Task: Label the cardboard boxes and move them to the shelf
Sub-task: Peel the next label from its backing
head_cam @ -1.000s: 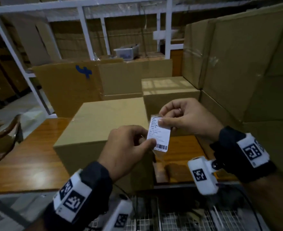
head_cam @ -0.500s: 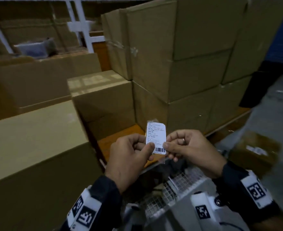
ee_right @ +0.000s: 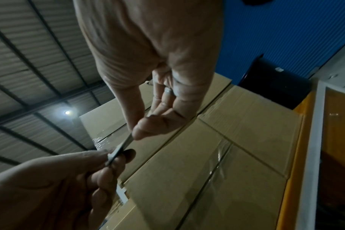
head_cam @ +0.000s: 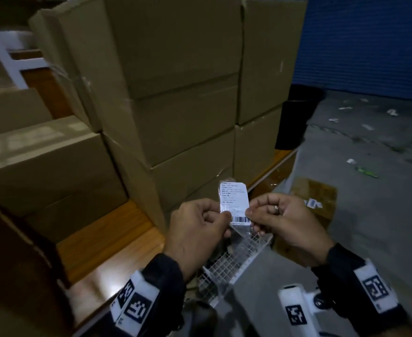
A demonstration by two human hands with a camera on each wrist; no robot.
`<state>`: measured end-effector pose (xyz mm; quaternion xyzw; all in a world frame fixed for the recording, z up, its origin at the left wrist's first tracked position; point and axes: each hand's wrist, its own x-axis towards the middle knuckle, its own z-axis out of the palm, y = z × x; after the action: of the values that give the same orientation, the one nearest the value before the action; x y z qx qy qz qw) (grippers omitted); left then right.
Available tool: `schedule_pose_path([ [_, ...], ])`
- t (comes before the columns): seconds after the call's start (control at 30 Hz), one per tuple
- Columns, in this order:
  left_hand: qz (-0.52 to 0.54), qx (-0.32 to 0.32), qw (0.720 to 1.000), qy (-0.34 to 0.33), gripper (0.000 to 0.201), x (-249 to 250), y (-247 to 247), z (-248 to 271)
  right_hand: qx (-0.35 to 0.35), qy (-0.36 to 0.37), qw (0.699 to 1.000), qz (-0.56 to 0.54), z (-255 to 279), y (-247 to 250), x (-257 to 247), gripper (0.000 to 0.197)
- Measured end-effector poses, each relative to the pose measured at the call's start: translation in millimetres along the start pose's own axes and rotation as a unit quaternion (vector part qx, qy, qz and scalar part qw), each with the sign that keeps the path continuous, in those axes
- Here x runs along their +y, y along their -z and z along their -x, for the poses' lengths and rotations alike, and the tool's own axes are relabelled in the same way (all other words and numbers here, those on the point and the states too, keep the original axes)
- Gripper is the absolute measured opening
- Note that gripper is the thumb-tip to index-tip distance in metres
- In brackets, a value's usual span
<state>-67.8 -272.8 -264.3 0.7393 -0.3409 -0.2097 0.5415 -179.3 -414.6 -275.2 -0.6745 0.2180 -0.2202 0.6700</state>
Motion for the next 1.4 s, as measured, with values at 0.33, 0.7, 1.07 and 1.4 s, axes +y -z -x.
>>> schedule_pose_path([
  [0.33, 0.065, -0.018, 0.997, 0.046, 0.007, 27.2, -132.5, -110.0, 0.001, -0.034, 0.999, 0.014, -74.8, 144.9, 5.4, 0.013],
  [0.7, 0.082, -0.025, 0.996, 0.026, 0.005, 28.5, -195.6, -248.5, 0.076, -0.048, 0.996, 0.002, -186.3, 224.4, 18.5, 0.009],
  [1.07, 0.045, 0.017, 0.998, -0.044, 0.004, 66.3, -222.6, -372.4, 0.133, 0.043, 0.990, 0.006, -298.0, 283.1, -13.3, 0.008],
  [1.4, 0.034, 0.126, 0.985, -0.111, 0.022, 91.9, -267.8, -445.1, 0.127, 0.084, 0.988, 0.039, -392.4, 332.8, -44.3, 0.004],
])
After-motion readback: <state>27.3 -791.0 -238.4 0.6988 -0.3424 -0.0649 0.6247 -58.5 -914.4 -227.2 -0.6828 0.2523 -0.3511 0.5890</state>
